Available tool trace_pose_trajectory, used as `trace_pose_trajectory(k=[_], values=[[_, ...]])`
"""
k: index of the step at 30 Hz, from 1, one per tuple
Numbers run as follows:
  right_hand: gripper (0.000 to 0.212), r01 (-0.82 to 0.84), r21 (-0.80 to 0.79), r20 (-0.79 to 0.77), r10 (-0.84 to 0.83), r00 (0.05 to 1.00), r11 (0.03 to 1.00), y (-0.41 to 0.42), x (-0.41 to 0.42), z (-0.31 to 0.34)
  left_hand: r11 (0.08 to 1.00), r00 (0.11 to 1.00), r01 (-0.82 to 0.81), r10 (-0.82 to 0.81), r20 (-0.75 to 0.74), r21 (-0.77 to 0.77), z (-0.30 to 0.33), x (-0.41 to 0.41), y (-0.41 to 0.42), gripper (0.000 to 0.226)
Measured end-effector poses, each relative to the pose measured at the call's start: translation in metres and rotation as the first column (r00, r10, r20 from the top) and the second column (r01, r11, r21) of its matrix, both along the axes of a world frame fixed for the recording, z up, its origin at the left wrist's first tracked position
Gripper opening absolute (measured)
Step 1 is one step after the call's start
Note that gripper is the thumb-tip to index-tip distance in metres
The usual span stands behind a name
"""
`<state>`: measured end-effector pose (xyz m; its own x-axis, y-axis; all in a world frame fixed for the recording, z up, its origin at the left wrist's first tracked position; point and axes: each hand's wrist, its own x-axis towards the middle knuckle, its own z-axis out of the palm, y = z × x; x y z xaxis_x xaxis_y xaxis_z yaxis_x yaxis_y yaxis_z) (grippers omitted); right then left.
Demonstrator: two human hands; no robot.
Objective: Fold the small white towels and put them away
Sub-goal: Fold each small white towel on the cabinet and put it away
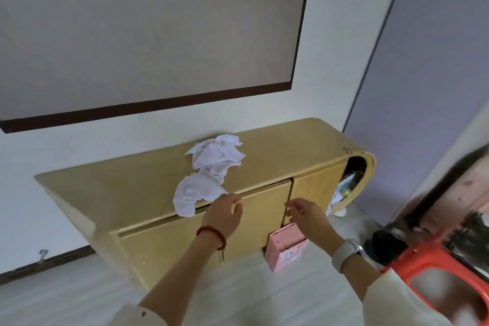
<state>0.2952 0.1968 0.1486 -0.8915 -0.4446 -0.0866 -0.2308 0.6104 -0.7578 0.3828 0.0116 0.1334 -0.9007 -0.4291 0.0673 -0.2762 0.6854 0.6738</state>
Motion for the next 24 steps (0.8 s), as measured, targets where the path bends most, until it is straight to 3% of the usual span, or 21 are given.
trace_pose_trajectory(k=[7,13,19,24], values=[[0.025,-0.228,0.133,0.093,0.217,0.972,0.964,-0.111,-0.105,-0.067,0.964,0.958,-0.235,0.208,0.200,0.126,-0.060,-0.063,-0.071,0.016],[0.040,-0.386,0.289,0.257,0.317,0.913,0.876,-0.198,-0.136,-0.140,0.931,0.907,-0.329,0.263,0.329,0.162,-0.114,-0.091,-0.127,0.029],[0.028,-0.415,0.407,0.361,0.274,0.892,0.814,-0.242,-0.164,-0.179,0.954,0.911,-0.243,0.161,0.380,0.177,-0.146,-0.139,-0.176,0.031],[0.021,-0.481,0.310,0.282,0.403,0.870,0.820,-0.257,-0.196,-0.162,0.987,0.876,0.148,-0.105,0.471,-0.055,-0.146,-0.183,-0.205,0.053]])
